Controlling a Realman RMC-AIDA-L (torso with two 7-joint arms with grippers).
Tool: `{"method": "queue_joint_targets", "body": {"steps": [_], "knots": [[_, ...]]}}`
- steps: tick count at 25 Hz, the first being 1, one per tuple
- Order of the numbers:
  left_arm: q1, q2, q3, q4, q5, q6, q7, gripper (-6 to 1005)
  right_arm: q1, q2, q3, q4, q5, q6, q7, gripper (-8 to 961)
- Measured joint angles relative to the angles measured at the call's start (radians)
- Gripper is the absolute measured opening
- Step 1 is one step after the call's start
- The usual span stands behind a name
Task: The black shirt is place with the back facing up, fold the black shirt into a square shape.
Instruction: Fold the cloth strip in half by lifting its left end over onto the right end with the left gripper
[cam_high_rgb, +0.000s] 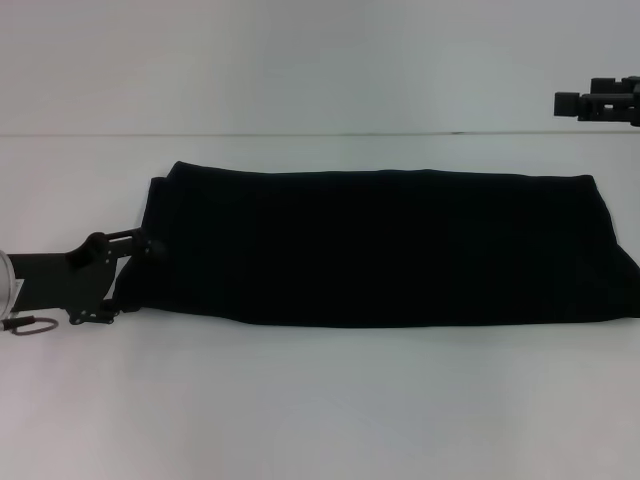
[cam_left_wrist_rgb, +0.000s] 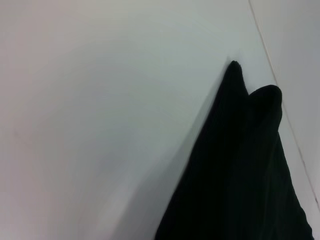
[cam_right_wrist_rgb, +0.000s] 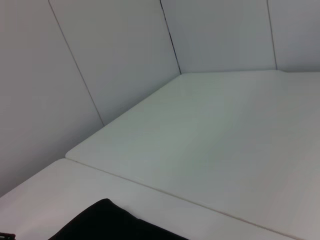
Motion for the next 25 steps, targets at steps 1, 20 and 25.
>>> {"method": "queue_joint_targets", "body": {"steps": [1, 20, 25], "knots": [[0.000, 0.000, 0.001, 0.000, 0.002, -0.001, 0.006, 892, 0.000, 0.000, 0.000, 0.000, 0.001, 0.000, 0.000, 931], [0.008, -0.006, 0.007, -0.003, 0.006, -0.034, 0.106, 475, -0.002, -0.003, -0.002, -0.015, 0.008, -0.001, 0.000, 932], [0.010, -0.006, 0.010, 0.002, 0.008, -0.039, 0.144, 237, -0.001, 0.000, 0.000, -0.015, 0.008, -0.002, 0.000, 932]]}}
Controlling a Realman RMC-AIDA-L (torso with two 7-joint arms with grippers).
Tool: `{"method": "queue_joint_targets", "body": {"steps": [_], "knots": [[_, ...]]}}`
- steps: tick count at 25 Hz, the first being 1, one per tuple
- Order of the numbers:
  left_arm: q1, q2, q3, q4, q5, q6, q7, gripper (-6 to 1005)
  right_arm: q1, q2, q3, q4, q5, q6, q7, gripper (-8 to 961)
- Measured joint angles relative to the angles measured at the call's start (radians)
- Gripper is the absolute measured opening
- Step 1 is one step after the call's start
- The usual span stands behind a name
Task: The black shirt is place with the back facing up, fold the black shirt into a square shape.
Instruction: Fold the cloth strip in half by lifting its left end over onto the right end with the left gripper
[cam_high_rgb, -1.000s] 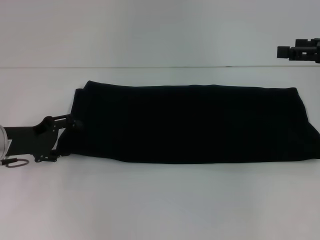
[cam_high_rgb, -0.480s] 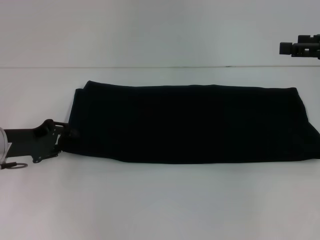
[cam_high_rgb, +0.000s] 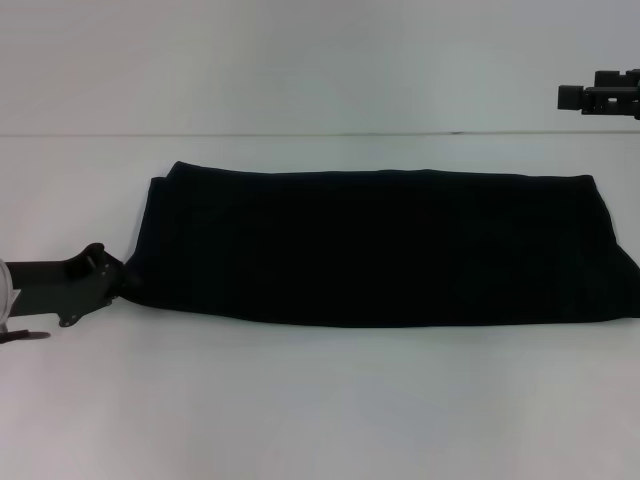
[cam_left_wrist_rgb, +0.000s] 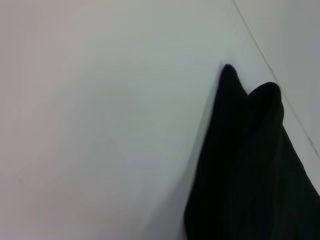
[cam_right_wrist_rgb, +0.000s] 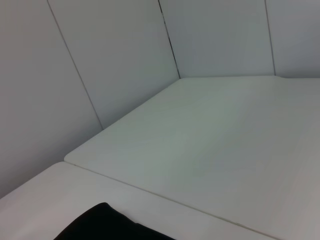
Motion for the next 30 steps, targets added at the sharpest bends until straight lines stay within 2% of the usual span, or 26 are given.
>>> {"method": "queue_joint_targets", "body": {"steps": [3, 8, 11, 16, 22, 30], "knots": [[0.005, 0.003, 0.001, 0.016, 0.005, 0.006, 0.045, 25, 0.001, 0.002, 0.000, 0.000, 0.000, 0.001, 0.000, 932], [0.016, 0.011, 0.003, 0.050, 0.030, 0.046, 0.124, 20, 0.003, 0.011, -0.001, 0.000, 0.000, 0.005, 0.000, 931], [0.023, 0.014, 0.003, 0.111, 0.068, 0.077, 0.159, 21, 0.006, 0.020, -0.001, 0.000, 0.008, 0.011, 0.000, 932], [0.049, 0.041, -0.001, 0.232, 0.138, 0.097, 0.189, 21, 0.013, 0.038, -0.003, 0.005, 0.027, 0.035, 0.006, 931], [0.065, 0.070, -0.017, 0.322, 0.211, 0.130, 0.194, 21, 0.016, 0.056, -0.010, 0.010, 0.052, 0.060, 0.006, 931], [0.019, 0.089, 0.001, 0.337, 0.228, 0.183, 0.205, 20, 0.003, 0.059, -0.007, 0.009, 0.067, 0.064, -0.032, 930]]}}
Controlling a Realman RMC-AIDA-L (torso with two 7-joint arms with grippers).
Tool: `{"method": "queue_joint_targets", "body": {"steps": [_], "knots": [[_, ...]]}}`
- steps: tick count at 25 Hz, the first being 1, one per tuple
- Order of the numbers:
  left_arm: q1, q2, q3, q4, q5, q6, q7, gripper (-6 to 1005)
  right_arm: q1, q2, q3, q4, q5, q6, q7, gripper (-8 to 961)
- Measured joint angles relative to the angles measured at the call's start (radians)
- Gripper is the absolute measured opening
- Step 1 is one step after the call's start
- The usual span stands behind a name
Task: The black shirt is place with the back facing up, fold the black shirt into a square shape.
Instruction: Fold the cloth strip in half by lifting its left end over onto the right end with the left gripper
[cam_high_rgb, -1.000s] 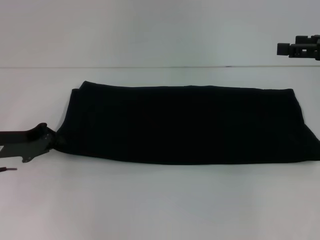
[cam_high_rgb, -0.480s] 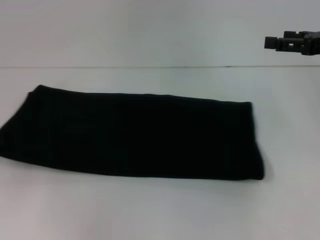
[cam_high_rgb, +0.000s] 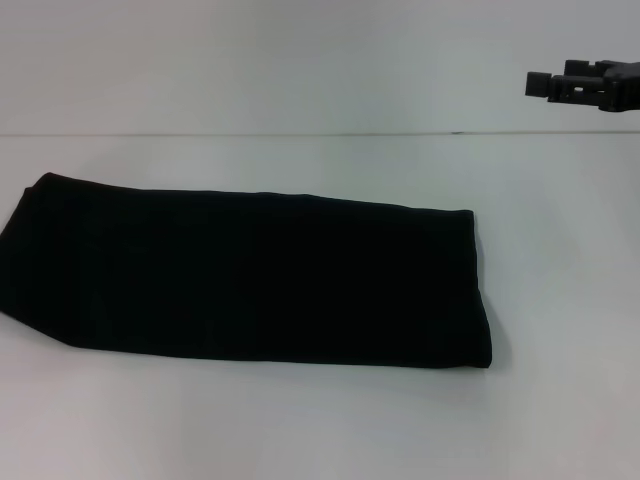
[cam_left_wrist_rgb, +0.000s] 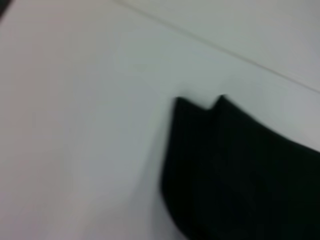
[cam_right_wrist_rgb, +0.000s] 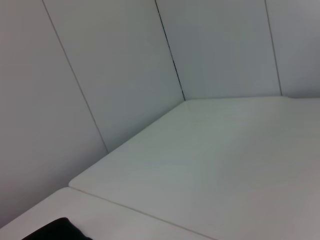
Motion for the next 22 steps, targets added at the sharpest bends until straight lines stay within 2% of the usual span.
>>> {"method": "queue_joint_targets", "body": {"steps": [4, 7, 10, 14, 15, 17, 19, 21, 22], "knots": [[-0.073, 0.011, 0.012, -0.003, -0.094, 0.129, 0.000, 20, -0.026, -0.011, 0.004, -0.005, 0.028, 0.001, -0.040, 929], [-0.141, -0.005, 0.056, -0.017, -0.211, 0.229, -0.001, 20, -0.047, -0.023, 0.005, -0.006, 0.045, 0.005, -0.053, 930], [-0.219, -0.077, 0.159, -0.034, -0.333, 0.287, -0.002, 20, -0.071, -0.035, 0.006, -0.009, 0.061, -0.002, -0.063, 928], [-0.277, -0.223, 0.287, -0.047, -0.412, 0.232, 0.008, 21, -0.107, -0.050, 0.007, -0.018, 0.075, -0.023, -0.071, 918], [-0.279, -0.246, 0.320, -0.067, -0.431, 0.195, 0.016, 21, -0.116, -0.055, 0.007, -0.019, 0.076, -0.029, -0.073, 916], [-0.279, -0.266, 0.394, -0.160, -0.520, 0.097, 0.069, 21, -0.128, -0.061, 0.007, -0.019, 0.076, -0.040, -0.075, 912], [-0.279, -0.264, 0.439, -0.351, -0.681, -0.015, 0.205, 21, -0.140, -0.067, 0.008, -0.020, 0.077, -0.049, -0.076, 907], [-0.270, -0.266, 0.444, -0.547, -0.828, -0.094, 0.413, 21, -0.147, -0.071, 0.009, -0.020, 0.078, -0.054, -0.078, 902], [-0.263, -0.268, 0.444, -0.597, -0.870, -0.109, 0.478, 21, -0.149, -0.072, 0.008, -0.020, 0.078, -0.057, -0.079, 900]]}}
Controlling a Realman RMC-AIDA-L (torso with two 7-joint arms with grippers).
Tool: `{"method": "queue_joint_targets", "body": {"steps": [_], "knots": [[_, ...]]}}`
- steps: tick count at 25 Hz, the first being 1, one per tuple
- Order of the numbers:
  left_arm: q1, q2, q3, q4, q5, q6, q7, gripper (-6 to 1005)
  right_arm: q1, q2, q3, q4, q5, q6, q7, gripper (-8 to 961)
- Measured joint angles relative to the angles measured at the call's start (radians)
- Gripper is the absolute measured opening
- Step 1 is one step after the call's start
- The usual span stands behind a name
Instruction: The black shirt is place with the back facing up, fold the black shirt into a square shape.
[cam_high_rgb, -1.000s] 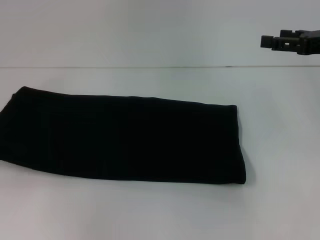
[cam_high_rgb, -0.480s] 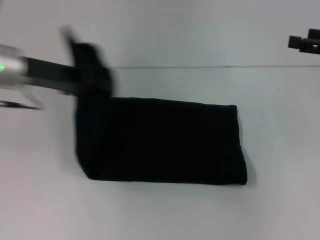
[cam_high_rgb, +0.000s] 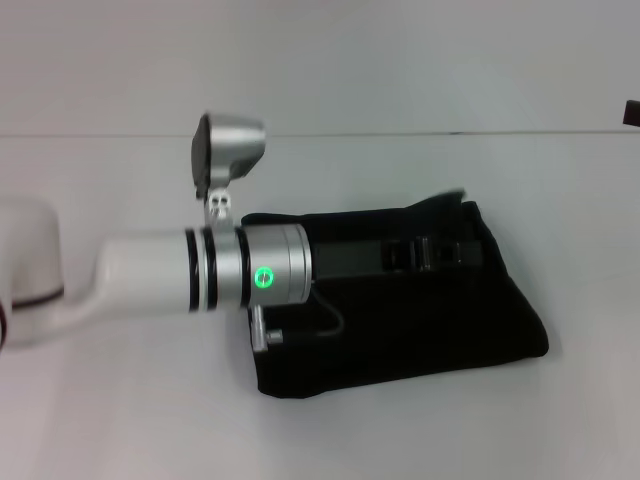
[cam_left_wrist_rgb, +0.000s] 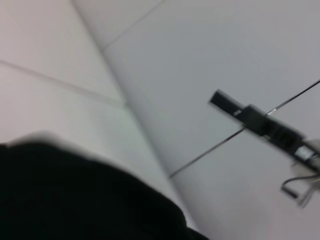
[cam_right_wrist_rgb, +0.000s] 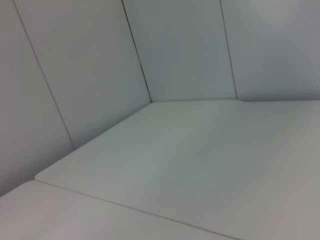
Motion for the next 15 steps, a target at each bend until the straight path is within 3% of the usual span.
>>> {"method": "queue_joint_targets", "body": {"steps": [3, 8, 11, 15], "knots": [[0.036, -0.001, 0.000, -0.114, -0.147, 0.015, 0.207, 21, -0.002, -0.001, -0.003, 0.000, -0.002, -0.011, 0.002, 893], [0.065, -0.002, -0.004, -0.168, -0.202, 0.079, 0.296, 83, 0.007, 0.005, -0.022, 0.011, -0.043, -0.015, 0.053, 882], [0.064, -0.002, 0.002, -0.176, -0.200, 0.140, 0.309, 308, 0.022, 0.008, -0.046, 0.014, -0.097, -0.012, 0.134, 875], [0.086, 0.004, 0.035, -0.126, -0.195, 0.199, 0.318, 494, 0.058, 0.009, -0.117, 0.051, -0.181, -0.002, 0.251, 866]]}}
